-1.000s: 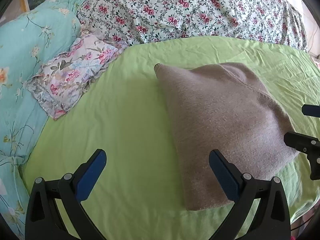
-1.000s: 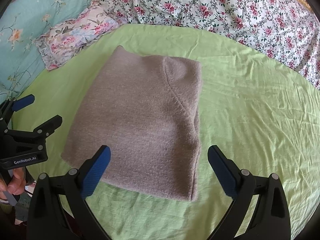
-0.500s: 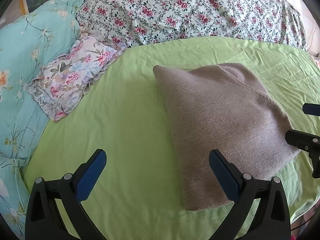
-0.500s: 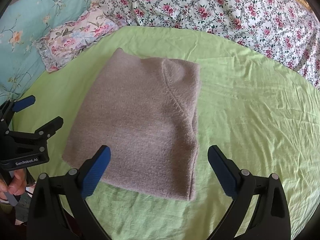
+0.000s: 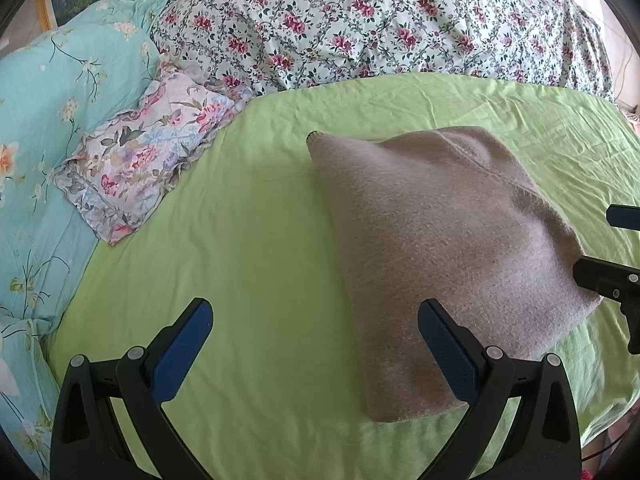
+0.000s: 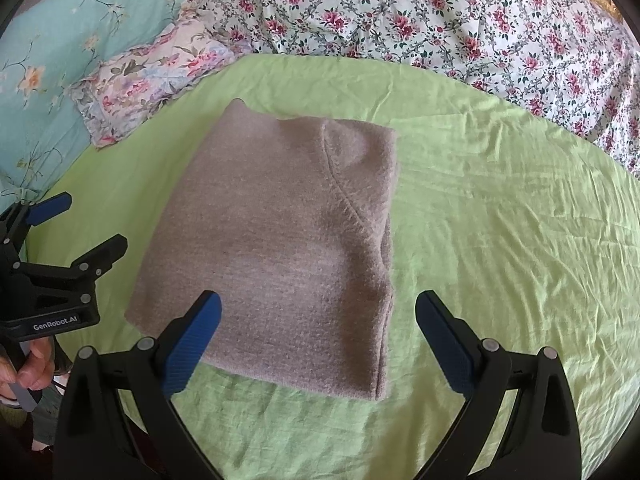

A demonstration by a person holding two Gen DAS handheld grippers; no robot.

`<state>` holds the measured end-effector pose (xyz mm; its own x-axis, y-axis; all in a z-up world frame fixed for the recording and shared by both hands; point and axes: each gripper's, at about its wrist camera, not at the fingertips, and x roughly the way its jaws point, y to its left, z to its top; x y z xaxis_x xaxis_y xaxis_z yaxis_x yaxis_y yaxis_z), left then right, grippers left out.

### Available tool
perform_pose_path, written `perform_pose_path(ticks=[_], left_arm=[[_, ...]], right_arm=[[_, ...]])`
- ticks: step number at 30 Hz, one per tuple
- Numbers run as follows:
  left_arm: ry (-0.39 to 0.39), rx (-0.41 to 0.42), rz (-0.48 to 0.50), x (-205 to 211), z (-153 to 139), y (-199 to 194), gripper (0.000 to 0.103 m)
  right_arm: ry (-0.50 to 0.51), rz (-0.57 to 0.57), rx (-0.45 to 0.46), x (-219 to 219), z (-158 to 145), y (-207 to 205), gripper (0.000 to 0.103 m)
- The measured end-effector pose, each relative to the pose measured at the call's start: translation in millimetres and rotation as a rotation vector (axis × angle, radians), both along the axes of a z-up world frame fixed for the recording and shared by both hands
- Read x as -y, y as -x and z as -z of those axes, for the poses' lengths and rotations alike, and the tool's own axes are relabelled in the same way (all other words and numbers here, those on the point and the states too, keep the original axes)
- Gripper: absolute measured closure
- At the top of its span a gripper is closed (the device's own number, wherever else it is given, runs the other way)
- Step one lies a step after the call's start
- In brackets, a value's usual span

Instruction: Fold small clothes

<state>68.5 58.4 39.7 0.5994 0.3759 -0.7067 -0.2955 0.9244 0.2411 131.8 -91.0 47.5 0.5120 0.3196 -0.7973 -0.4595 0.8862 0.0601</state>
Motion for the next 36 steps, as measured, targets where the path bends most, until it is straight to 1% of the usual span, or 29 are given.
perform_pose_path(ticks=[36], left_arm=[[-0.002, -0.010, 0.011, -5.5, -1.4, -14.4, 0.000]], right_arm=[[-0.015, 0.006, 0.001, -0.1, -2.1, -4.8, 0.005]])
